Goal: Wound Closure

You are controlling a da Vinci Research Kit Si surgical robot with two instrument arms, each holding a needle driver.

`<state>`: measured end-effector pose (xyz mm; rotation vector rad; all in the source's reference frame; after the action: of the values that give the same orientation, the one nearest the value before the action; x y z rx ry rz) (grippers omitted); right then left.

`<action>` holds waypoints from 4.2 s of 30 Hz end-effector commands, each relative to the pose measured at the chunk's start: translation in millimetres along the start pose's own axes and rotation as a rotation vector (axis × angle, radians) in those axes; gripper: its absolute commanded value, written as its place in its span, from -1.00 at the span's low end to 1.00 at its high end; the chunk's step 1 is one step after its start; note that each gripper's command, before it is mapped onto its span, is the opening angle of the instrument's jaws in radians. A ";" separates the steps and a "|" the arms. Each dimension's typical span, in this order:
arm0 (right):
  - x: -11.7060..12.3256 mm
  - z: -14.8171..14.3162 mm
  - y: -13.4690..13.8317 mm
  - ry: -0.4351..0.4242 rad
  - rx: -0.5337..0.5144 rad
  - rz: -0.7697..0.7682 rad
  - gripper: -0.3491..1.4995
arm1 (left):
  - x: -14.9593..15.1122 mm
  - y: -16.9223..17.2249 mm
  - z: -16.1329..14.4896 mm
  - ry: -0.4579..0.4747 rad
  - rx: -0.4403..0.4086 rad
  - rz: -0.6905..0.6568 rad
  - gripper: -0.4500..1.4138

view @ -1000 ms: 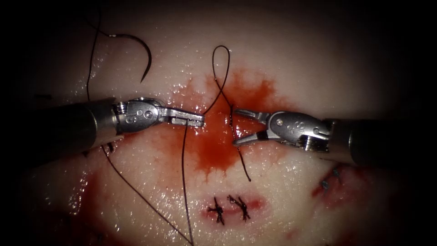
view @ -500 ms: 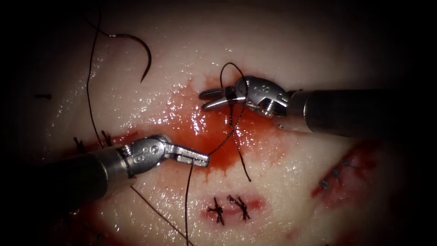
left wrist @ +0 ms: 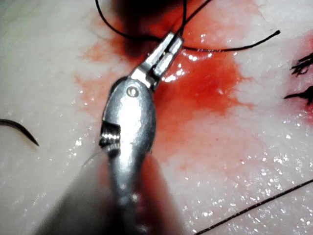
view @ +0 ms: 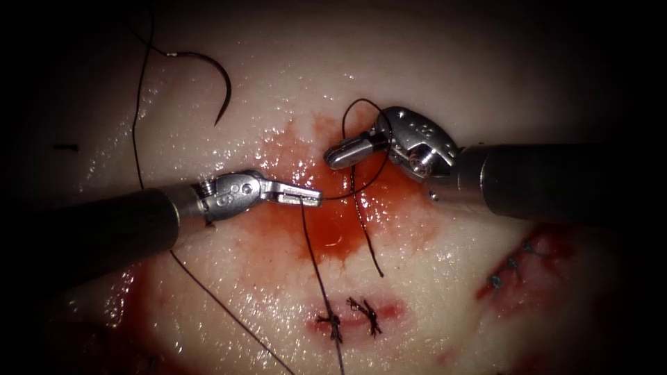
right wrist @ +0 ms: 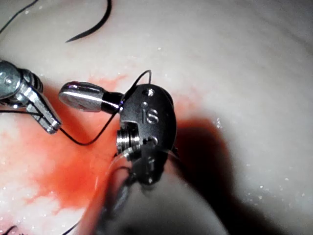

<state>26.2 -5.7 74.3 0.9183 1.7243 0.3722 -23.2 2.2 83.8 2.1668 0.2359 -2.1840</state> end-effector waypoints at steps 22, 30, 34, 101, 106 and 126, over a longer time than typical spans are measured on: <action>-7.2 1.5 -4.9 -0.568 0.567 -0.309 -0.58 | -2.5 -2.2 2.5 0.010 -0.022 0.001 -1.00; -8.1 2.1 -5.3 -0.738 0.506 -0.437 0.49 | -2.3 -1.9 2.7 0.009 -0.026 0.001 -1.00; -8.4 2.5 -4.9 -0.741 0.441 -0.495 0.76 | -2.5 -1.5 2.9 0.009 -0.032 -0.012 -1.00; -2.1 -2.3 11.4 -0.607 0.223 -0.306 -1.00 | 13.2 24.9 5.3 -0.066 -0.126 -0.071 -1.00; -1.9 -2.1 12.6 -0.603 0.209 -0.305 -1.00 | 12.9 25.0 5.8 0.010 -0.252 -0.120 -1.00; 0.4 -2.0 14.6 -0.584 0.110 -0.370 -1.00 | 8.4 31.1 7.5 -0.014 -0.716 -0.230 -1.00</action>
<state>29.2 4.3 83.7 0.6704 1.3328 -0.2190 -25.5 -28.8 72.7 1.7545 1.1318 -1.7854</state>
